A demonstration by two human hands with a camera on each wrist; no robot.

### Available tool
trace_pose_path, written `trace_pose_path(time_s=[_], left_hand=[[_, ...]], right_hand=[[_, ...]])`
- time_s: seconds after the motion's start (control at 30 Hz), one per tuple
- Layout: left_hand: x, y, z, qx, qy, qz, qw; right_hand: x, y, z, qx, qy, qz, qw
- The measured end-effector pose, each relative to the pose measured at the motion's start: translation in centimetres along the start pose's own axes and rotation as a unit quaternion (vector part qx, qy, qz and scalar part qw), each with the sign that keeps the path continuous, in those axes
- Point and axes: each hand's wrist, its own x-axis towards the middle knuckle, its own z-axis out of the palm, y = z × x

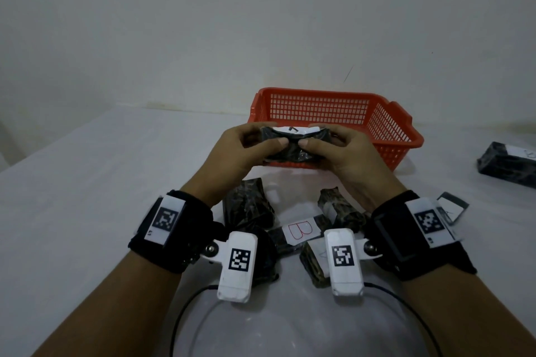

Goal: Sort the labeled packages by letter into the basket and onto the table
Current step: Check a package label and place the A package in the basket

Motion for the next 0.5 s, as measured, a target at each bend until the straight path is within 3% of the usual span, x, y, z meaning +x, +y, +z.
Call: trace_pose_path(time_s=[0.23, 0.37, 0.5], left_hand=[[-0.01, 0.07, 0.0, -0.009, 0.024, 0.001, 1.0], [-0.07, 0.06, 0.01, -0.014, 0.007, -0.012, 1.0], [0.01, -0.05, -0.13, 0.027, 0.036, 0.021, 0.999]], right_hand=[[0.03, 0.21, -0.29, 0.002, -0.042, 0.005, 0.999], [0.08, 0.4, -0.39, -0.011, -0.018, -0.002, 1.0], [0.23, 0.49, -0.26, -0.006, -0.044, 0.021, 0.999]])
